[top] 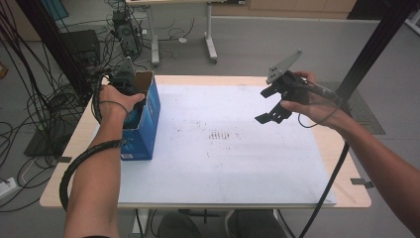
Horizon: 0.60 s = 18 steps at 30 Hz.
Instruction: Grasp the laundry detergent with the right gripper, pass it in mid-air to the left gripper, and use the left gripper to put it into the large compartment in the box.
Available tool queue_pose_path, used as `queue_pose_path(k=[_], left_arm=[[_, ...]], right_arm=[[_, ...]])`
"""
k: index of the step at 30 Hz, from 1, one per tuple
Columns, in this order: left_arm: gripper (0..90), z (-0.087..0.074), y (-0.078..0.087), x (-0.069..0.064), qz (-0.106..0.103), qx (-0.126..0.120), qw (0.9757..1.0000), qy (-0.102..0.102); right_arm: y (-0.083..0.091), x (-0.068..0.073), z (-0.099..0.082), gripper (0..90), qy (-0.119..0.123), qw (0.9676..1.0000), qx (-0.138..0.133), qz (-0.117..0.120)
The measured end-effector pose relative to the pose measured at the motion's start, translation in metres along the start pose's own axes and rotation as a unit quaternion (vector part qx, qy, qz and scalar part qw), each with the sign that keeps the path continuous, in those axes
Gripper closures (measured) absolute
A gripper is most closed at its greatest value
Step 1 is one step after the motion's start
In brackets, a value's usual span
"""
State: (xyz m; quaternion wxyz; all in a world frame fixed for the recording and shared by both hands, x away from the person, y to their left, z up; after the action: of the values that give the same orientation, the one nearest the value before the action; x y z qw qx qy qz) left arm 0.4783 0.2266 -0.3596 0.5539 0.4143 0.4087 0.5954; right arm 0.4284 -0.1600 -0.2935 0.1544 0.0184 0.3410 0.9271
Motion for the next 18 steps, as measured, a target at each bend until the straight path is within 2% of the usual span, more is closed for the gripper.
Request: queue_pose_path(k=[18], left_arm=[[35.5, 0.0002, -0.0003, 0.0002, 0.0, -0.001, 1.0, 0.002]], right_arm=[[0.0004, -0.0002, -0.0006, 7.0, 0.0, 1.0, 0.001, -0.002]])
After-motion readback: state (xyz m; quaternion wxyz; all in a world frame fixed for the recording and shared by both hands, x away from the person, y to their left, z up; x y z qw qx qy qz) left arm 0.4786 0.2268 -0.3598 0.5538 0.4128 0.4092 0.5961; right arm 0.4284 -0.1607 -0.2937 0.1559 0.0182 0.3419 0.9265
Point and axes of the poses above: each handheld gripper's, and its own axes: y roughly backward along the jaws, z roughly out of its top, x roughly to its left, the point moved 9 cm from there along -y, roughly forward along the jaws, and after that the axes turned 12 degrees about -x, right-handed, at the moved point
